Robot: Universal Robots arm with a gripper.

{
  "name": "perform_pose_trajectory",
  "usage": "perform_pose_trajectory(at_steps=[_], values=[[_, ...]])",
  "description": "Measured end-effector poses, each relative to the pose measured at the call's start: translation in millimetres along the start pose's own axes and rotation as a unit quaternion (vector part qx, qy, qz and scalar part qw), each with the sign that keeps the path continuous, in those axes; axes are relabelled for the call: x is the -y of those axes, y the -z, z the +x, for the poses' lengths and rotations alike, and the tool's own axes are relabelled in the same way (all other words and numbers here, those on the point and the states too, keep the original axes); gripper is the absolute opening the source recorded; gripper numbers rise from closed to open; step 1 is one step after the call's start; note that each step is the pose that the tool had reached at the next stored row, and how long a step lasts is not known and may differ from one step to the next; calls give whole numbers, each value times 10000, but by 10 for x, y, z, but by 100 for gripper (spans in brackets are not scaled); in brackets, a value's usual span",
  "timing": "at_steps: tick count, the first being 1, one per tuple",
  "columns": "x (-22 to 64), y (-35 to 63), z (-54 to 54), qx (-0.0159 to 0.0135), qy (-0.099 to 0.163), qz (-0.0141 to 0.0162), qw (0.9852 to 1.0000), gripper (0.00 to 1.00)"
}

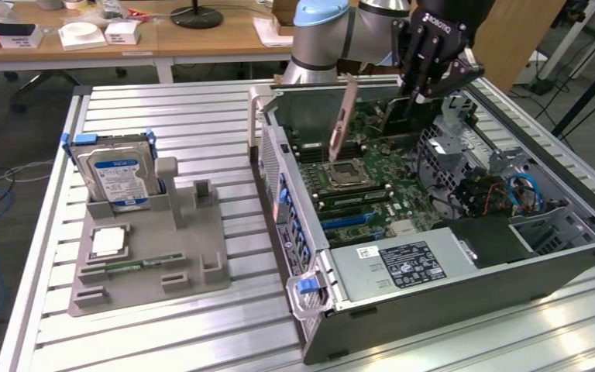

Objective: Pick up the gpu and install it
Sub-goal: 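Insert the gpu into the slot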

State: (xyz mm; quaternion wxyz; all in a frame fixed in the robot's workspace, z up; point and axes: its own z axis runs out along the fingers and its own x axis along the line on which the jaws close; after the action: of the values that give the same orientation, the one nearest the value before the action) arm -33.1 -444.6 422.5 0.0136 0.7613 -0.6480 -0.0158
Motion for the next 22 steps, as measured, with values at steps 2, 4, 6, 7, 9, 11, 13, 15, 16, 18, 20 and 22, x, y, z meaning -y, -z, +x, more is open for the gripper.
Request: perform_pose_trajectory(at_steps=[2,4,6,7,9,11,13,15,16,18,20,22], values=[[0,0,0,-3,79,-1,10000,26],[0,0,0,-7,160,-1,9999,26],[0,0,0,-10,237,-2,9997,26],[0,0,0,-12,276,-2,9996,26],[0,-1,0,-15,354,-2,9994,26],[1,-1,0,-18,435,-3,9991,26],[1,-1,0,-21,512,-3,9987,26],[1,-1,0,-25,588,-4,9983,26],[1,-1,0,-26,623,-4,9981,26],[1,-1,0,-27,632,-4,9980,26],[1,-1,0,-27,625,-4,9980,26],[1,-2,0,-23,536,-4,9986,26]])
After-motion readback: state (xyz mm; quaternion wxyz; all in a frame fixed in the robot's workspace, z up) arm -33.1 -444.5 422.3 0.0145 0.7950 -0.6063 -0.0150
